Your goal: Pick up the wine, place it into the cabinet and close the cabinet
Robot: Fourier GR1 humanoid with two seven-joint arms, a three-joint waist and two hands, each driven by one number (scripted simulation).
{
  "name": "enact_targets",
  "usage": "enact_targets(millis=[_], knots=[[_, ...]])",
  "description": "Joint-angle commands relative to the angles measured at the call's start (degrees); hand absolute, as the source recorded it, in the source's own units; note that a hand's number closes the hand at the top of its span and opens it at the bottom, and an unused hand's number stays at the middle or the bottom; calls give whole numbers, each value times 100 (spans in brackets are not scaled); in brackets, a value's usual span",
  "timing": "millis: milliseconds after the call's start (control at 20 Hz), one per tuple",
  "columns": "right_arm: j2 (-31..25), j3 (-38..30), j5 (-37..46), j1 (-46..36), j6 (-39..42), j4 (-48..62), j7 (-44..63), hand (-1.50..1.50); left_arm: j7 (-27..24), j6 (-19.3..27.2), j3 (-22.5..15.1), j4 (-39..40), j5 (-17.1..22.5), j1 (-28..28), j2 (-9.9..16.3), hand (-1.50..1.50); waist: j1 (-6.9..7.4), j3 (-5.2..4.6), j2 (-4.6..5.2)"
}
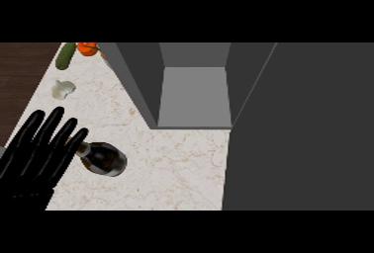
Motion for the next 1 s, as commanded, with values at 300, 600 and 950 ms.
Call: enact_targets(millis=[300, 600, 950], knots=[[98, 236, 201, 95, -160, -550, 300, -150, 503, -142, 1545, -520, 1012, -322, 433, -150, -14, -1, 4], [24, 235, 178, 13, -206, -912, 580, -150, 37, -578, 2072, 250, 1193, -402, 348, -150, -36, -3, 2], [11, -139, -96, -424, -210, -561, 608, -150, 197, -1092, 2801, 1000, 1956, -346, 709, -150, -11, -1, 15]])
